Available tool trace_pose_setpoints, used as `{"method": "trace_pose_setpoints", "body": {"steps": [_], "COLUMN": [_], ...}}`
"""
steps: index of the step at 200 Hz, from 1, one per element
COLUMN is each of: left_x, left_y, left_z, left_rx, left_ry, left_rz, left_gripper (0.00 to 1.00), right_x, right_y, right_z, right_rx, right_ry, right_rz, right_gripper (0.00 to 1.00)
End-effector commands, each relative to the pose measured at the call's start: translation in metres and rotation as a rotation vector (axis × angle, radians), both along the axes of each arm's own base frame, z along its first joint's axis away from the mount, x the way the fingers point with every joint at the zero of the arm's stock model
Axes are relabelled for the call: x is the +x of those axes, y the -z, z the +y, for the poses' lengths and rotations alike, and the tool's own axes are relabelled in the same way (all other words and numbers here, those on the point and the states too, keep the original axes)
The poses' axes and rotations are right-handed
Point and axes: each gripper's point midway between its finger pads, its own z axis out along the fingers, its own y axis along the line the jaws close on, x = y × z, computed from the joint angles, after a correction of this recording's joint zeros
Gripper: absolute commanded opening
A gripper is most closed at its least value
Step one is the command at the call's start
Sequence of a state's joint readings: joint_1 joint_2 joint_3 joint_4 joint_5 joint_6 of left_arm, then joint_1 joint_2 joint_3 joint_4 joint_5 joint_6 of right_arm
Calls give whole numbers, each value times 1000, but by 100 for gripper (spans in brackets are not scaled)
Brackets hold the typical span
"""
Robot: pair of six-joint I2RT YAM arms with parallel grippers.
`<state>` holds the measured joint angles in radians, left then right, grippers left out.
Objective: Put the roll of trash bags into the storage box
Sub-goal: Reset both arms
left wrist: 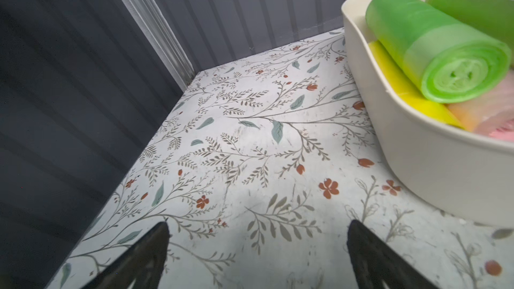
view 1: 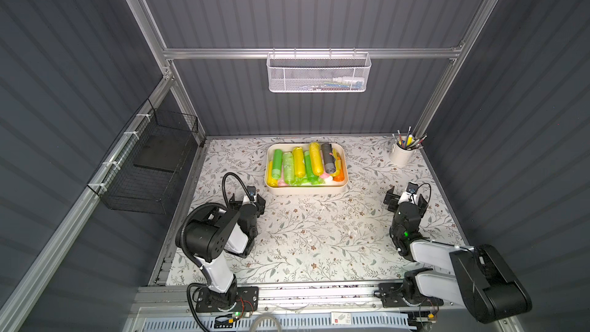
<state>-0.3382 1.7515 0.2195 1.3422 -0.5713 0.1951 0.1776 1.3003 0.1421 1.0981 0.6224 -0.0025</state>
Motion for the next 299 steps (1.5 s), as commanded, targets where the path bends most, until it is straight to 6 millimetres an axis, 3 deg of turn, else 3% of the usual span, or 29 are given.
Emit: {"method": "trace_pose_setpoints", "body": {"steps": [1, 23, 41, 53, 76, 87, 299], "left_x": [9, 16, 19, 22, 48, 60, 58], "left_y": [-27, -21, -21, -19, 4, 11, 9], "left_z": [3, 10, 10, 11, 15, 23, 24], "left_rx": [-70, -92, -94, -94, -169, -292, -284], "left_ry": [18, -3, -1, -3, 46, 96, 100], "left_rz": [-130, -107, -102, -86, 105, 177, 156], "left_gripper": [100, 100, 100, 100, 100, 100, 100], "right_x": [10, 22, 26, 32, 44, 49, 47], "right_y": [-22, -14, -9, 4, 14, 15, 13], "right_z": [6, 17, 8, 6, -5, -8, -8], "right_rx": [-5, -26, 38, 95, 162, 187, 177], "right_ry": [-58, -127, -148, -195, -177, -186, -188], "right_rz": [-137, -89, -79, -40, 29, 40, 13], "right_gripper": [99, 99, 99, 99, 99, 99, 99]}}
